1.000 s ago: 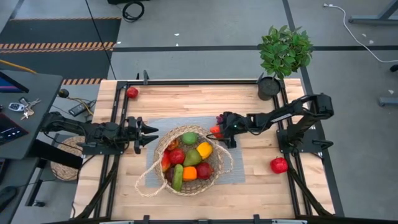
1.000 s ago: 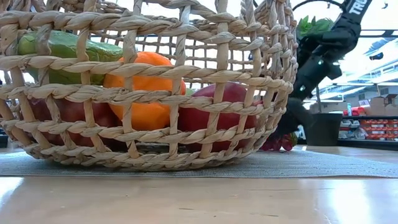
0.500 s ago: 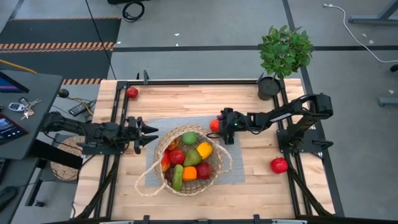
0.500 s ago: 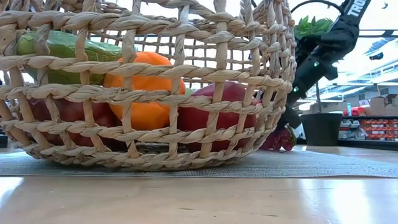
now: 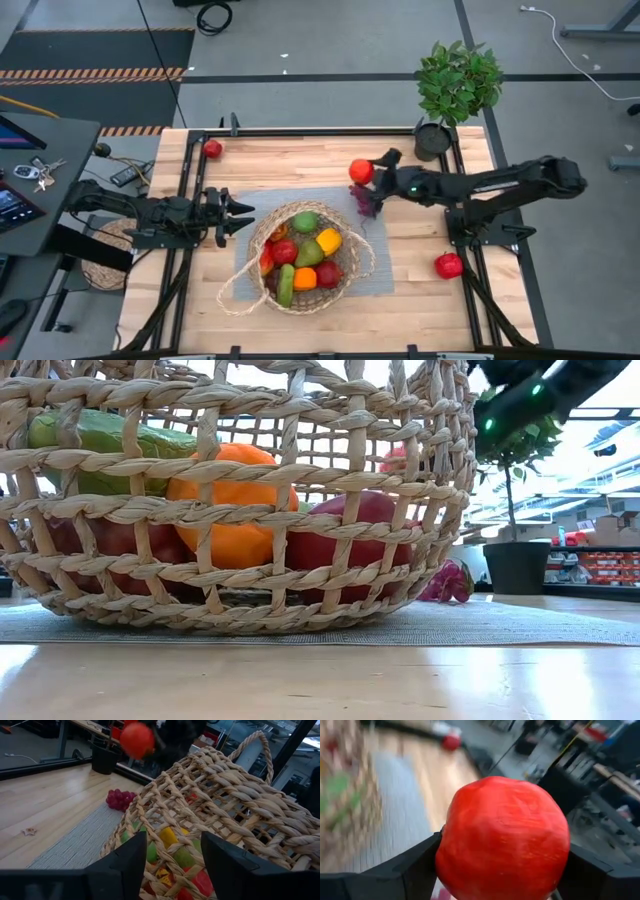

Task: Build produce basket
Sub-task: Put the middle red apple into the brown basket

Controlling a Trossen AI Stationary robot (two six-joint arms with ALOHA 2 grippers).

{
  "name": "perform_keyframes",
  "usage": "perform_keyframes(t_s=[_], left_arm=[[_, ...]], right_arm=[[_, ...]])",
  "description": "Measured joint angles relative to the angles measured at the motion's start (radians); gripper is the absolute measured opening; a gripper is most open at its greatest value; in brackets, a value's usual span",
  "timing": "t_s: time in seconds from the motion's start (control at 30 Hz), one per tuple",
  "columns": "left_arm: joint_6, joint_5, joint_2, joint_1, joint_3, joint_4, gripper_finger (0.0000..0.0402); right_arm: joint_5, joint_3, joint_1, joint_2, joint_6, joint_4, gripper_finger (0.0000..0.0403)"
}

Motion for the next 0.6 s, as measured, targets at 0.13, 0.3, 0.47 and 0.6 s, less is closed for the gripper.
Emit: perform_keyframes(t_s=[0.13,0.3,0.47,0.6], left_arm=[[0.000,0.000,0.000,0.000,0.000,0.000,0.0194],[0.000,0.000,0.000,0.000,0.000,0.000,0.0197],[0.000,0.000,0.000,0.000,0.000,0.000,0.0193],[0.000,0.000,0.000,0.000,0.000,0.000,0.0195]], right_arm=[[-0.037,0.000,0.039,-0.108,0.039,0.017,0.0328],[-0.096,0.000,0.095,-0.192,0.084,0.073,0.0329],[-0.229,0.000,0.141,-0.223,0.123,0.136,0.0329],[-0.341,0.000,0.171,-0.225,0.148,0.206,0.0329]])
